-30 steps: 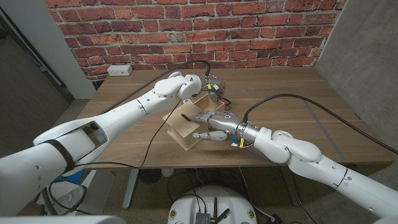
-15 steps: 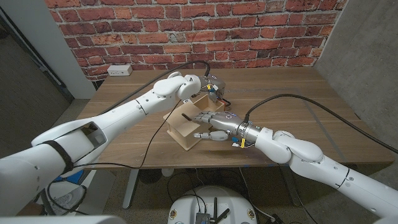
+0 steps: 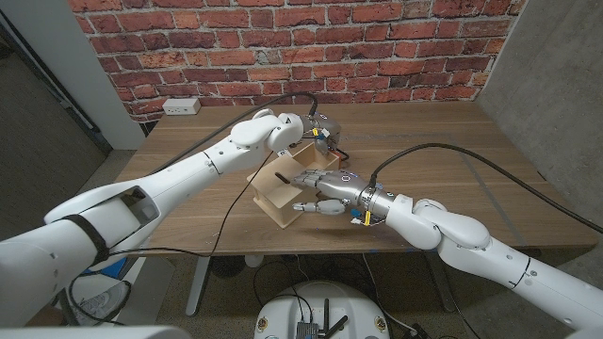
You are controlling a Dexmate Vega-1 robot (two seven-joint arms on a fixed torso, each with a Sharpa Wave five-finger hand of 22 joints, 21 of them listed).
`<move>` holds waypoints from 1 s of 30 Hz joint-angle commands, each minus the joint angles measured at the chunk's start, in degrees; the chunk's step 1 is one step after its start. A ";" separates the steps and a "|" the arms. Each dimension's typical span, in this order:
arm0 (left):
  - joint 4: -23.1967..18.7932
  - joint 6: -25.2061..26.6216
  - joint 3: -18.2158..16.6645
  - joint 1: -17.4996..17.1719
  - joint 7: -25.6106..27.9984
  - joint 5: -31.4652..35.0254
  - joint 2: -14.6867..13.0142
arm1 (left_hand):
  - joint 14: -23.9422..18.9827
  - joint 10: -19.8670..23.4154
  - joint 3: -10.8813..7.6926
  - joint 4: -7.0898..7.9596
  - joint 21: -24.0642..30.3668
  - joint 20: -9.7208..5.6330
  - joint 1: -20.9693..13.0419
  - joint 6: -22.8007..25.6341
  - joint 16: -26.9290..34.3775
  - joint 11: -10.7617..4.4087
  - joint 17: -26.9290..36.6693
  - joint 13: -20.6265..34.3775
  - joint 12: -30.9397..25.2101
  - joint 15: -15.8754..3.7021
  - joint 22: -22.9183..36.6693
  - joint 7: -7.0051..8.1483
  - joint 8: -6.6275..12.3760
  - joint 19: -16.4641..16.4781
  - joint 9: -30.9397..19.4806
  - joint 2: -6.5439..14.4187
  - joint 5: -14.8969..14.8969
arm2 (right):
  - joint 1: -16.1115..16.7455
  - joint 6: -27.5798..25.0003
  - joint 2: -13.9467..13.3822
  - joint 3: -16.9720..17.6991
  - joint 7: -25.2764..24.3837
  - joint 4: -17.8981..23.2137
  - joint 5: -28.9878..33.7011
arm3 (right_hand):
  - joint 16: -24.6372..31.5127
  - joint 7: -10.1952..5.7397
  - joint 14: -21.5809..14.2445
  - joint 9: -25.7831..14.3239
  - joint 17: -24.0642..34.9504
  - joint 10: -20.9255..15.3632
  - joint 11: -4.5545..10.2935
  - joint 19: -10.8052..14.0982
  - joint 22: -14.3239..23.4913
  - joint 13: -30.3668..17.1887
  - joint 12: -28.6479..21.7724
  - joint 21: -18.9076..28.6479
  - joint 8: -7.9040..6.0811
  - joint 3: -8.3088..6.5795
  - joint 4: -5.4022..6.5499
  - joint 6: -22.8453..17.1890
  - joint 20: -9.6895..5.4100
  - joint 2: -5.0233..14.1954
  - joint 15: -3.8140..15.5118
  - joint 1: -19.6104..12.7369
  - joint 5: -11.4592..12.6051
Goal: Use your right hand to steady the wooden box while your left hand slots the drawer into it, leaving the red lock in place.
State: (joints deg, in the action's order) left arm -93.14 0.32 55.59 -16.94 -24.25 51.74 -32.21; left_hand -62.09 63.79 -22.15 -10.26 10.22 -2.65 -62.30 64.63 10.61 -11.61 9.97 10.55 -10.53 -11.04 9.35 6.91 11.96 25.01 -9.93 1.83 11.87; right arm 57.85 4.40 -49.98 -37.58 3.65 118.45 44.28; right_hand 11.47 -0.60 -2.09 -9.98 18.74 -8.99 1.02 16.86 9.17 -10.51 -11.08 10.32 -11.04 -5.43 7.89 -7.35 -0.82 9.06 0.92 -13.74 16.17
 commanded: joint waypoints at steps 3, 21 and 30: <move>-1.56 0.49 -1.00 -1.10 0.55 0.41 -0.87 | -0.69 0.73 -0.16 0.37 0.28 -8.76 -2.19 0.94 0.41 0.07 0.30 0.05 -0.22 -2.94 0.16 -0.60 0.35 0.31 -0.92 2.65 0.39 | -0.18 -1.18 -0.03 -0.80 2.61 1.97 3.08 | 0.42 -0.07 -0.68 -0.35 0.14 -0.45 -0.07 0.62 0.36 -0.34 -0.25 0.39 -0.33 0.04 0.37 -0.46 -0.14 0.53 -0.04 -0.33 0.38; -1.82 -0.18 -1.65 -1.47 0.76 0.35 -1.21 | -0.67 0.74 -0.12 0.34 0.27 -8.77 -2.22 1.03 0.39 0.07 0.30 0.05 -0.22 -2.95 0.16 -0.58 0.39 0.25 -0.92 2.62 0.39 | -0.54 -2.01 0.27 -1.63 4.42 3.51 7.78 | 0.42 -0.07 -0.68 -0.35 0.14 -0.45 -0.07 0.62 0.36 -0.34 -0.25 0.39 -0.33 0.04 0.37 -0.46 -0.14 0.53 -0.04 -0.33 0.38; -1.41 -1.04 -1.70 -1.46 0.97 -0.05 -1.27 | -0.68 0.76 -0.11 0.34 0.28 -8.76 -2.24 1.00 0.40 0.07 0.30 0.05 -0.21 -2.95 0.16 -0.52 0.38 0.25 -0.93 2.63 0.40 | -0.47 -2.37 0.51 -1.85 5.25 4.11 9.69 | 0.42 -0.07 -0.68 -0.35 0.14 -0.45 -0.07 0.62 0.36 -0.34 -0.25 0.39 -0.33 0.04 0.37 -0.46 -0.14 0.53 -0.04 -0.33 0.38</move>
State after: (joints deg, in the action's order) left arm -94.89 0.15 54.08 -18.29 -23.53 52.10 -33.34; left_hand -62.22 63.79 -22.15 -10.26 10.22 -2.65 -62.48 64.50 10.85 -11.61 10.02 10.54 -10.53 -11.17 9.35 6.78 11.99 25.01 -9.93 1.66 11.91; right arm 57.34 2.53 -49.71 -39.07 7.97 121.70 51.33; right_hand 11.47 -0.60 -2.09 -9.99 18.74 -8.99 1.02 16.97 9.26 -10.51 -11.08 10.55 -11.04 -5.43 7.89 -7.35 -0.92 9.06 0.92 -13.74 16.17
